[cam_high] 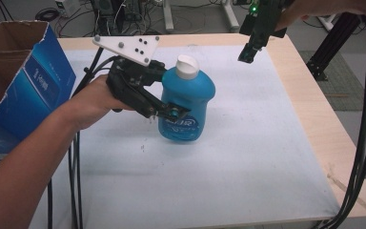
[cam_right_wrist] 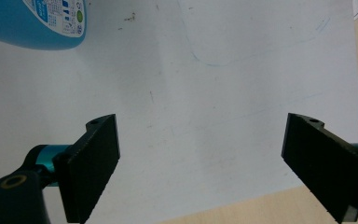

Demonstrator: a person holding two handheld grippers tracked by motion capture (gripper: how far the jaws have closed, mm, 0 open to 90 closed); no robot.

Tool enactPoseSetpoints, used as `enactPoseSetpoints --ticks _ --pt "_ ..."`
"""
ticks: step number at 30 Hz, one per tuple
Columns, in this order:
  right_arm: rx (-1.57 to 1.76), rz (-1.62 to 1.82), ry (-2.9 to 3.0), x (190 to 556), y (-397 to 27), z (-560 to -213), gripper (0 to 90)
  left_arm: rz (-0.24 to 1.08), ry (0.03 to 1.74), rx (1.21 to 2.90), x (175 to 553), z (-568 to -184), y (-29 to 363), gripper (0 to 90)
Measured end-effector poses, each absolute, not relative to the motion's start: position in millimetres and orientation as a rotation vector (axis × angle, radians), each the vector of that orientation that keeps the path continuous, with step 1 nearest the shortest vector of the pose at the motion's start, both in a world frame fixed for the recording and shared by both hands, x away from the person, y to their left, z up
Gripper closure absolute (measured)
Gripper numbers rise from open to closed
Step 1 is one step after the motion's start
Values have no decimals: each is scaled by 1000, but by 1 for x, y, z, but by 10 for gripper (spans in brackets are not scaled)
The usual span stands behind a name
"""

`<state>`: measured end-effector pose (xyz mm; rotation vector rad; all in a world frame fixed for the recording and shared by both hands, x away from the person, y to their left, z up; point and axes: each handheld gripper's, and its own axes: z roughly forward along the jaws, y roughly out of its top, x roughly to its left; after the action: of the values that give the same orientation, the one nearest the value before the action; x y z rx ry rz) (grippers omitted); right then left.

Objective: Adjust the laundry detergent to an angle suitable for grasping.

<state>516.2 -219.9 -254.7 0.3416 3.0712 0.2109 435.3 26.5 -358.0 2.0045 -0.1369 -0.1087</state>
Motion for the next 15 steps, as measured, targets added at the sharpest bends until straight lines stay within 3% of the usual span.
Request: enactPoseSetpoints --ticks 15 --pt "347 197 3077 518 -220 -256 107 -150 -146 2024 434 -380 24 445"
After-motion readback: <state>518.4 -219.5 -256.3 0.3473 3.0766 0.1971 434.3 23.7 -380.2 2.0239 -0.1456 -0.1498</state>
